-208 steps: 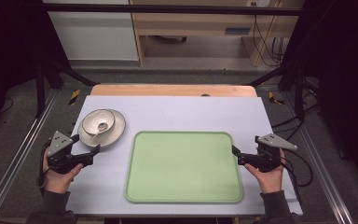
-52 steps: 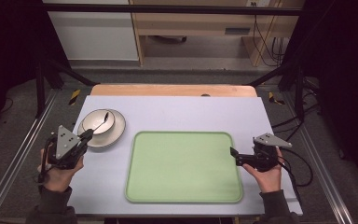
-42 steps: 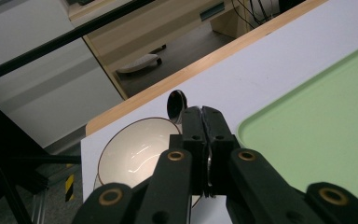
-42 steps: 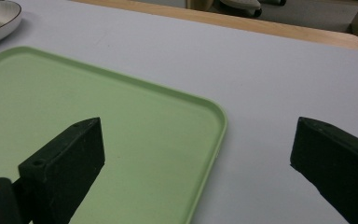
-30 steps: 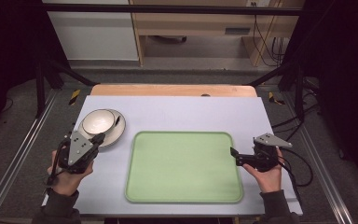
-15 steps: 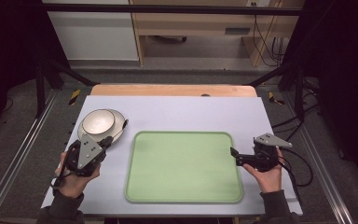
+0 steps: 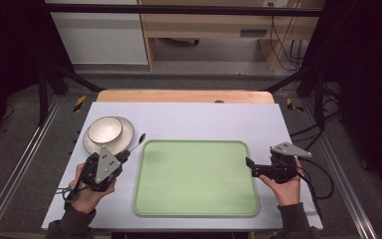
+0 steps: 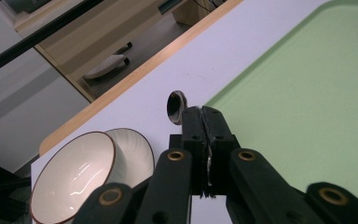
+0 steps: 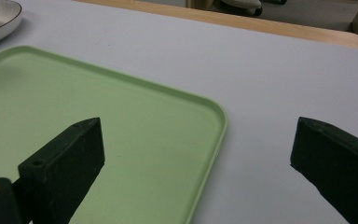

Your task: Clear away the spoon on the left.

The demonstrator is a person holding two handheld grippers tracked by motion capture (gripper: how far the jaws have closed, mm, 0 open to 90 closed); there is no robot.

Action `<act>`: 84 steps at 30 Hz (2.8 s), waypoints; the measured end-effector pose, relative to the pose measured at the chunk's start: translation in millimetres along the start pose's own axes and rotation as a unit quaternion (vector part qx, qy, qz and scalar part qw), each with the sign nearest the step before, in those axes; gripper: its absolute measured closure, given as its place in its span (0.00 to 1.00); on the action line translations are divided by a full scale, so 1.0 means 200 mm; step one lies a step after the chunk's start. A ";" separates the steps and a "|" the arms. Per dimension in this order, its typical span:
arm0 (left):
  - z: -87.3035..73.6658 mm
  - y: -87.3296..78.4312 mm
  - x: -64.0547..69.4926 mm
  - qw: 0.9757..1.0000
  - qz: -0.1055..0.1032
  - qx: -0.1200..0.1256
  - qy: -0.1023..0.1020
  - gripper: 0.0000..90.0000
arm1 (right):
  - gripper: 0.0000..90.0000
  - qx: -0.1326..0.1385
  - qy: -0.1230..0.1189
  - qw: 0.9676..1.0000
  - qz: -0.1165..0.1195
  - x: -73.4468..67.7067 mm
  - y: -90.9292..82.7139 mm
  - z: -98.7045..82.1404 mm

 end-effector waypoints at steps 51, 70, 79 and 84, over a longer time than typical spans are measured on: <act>-0.13 0.16 0.25 0.994 -0.058 -0.069 0.063 0.98 | 0.04 -0.008 0.000 1.000 0.005 -0.01 0.01 -0.01; -0.14 0.17 0.33 0.986 -0.069 -0.081 0.127 0.95 | 0.03 -0.010 -0.003 1.000 0.006 -0.01 0.01 -0.01; -0.15 0.17 0.36 0.983 -0.080 -0.086 0.143 0.92 | 0.03 -0.010 -0.002 1.000 0.007 -0.01 0.01 -0.01; -0.15 0.17 0.38 0.982 -0.086 -0.086 0.147 0.91 | 0.03 -0.010 -0.002 1.000 0.006 -0.01 0.01 -0.01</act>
Point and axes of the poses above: each handheld gripper's, and its own axes: y roughly forward along the jaws, z roughly out of its top, x roughly to its right, the point moved 10 cm from there along y, roughly forward along the jaws, and after that the axes turned 6 degrees about x, right-handed, at the moved point
